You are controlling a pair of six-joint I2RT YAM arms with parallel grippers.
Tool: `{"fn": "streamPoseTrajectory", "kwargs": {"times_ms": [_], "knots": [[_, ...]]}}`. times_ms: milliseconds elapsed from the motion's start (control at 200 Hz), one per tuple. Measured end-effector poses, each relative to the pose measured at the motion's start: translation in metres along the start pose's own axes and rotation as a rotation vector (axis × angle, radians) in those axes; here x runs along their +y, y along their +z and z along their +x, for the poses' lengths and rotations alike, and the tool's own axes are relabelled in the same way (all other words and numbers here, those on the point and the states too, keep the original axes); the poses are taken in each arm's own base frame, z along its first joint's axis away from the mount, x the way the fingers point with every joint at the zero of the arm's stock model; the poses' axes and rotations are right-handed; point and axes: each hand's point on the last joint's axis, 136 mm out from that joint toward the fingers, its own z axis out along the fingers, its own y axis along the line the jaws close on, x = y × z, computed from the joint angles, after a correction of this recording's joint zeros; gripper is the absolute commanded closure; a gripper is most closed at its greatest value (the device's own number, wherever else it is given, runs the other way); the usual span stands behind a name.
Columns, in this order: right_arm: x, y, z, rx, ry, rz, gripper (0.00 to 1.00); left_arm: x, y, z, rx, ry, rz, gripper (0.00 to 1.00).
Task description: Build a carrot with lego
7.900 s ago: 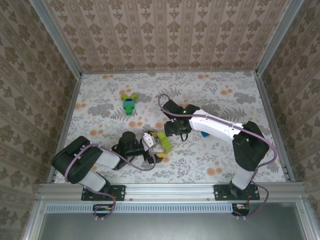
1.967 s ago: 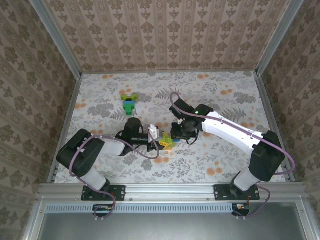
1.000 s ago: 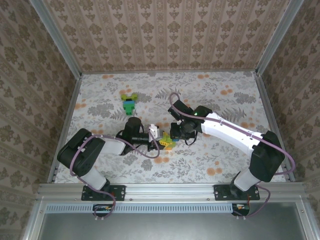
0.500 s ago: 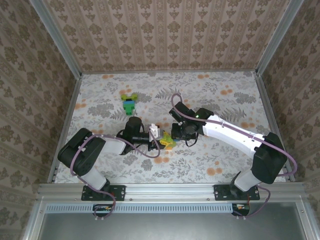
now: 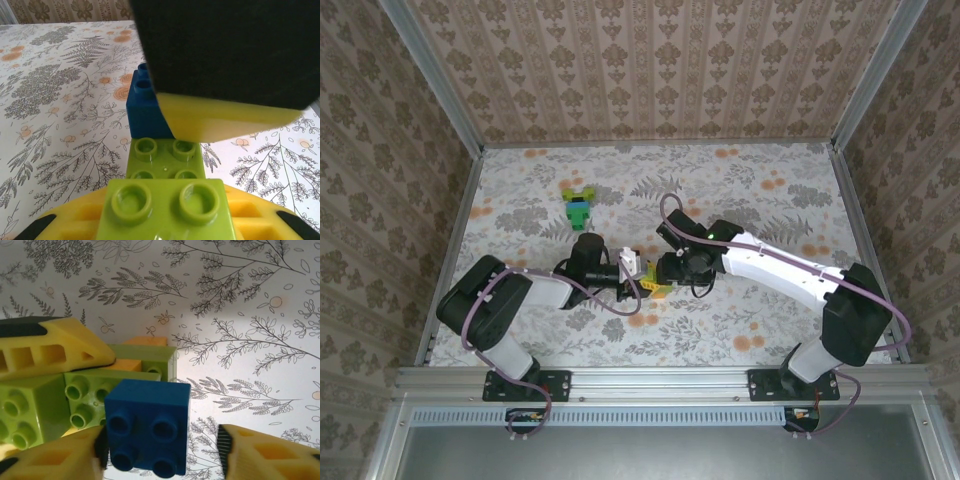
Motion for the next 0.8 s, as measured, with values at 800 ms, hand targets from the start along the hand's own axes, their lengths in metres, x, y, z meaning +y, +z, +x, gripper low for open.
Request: {"fn": "streamPoseTrajectory", "kwargs": {"times_ms": [800], "knots": [[-0.055, -0.075, -0.017, -0.243, -0.001, -0.038, 0.27, 0.004, -0.008, -0.001, 0.006, -0.158, -0.012, 0.72]]}}
